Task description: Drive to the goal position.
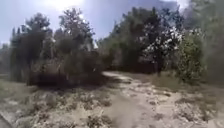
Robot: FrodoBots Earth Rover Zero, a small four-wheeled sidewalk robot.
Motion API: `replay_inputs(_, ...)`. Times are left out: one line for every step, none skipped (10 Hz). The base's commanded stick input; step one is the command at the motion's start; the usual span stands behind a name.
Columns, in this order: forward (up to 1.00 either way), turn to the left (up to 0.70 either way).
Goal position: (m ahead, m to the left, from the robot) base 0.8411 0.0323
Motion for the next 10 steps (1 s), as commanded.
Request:
replay_inputs(0.70, 0.00)
replay_inputs(0.70, 0.00)
replay_inputs(0.70, 0.00)
replay_inputs(0.70, 0.00)
replay_inputs(0.70, 0.00)
replay_inputs(0.70, 0.00)
replay_inputs(0.70, 0.00)
replay_inputs(0.70, 0.00)
replay_inputs(0.70, 0.00)
replay_inputs(0.70, 0.00)
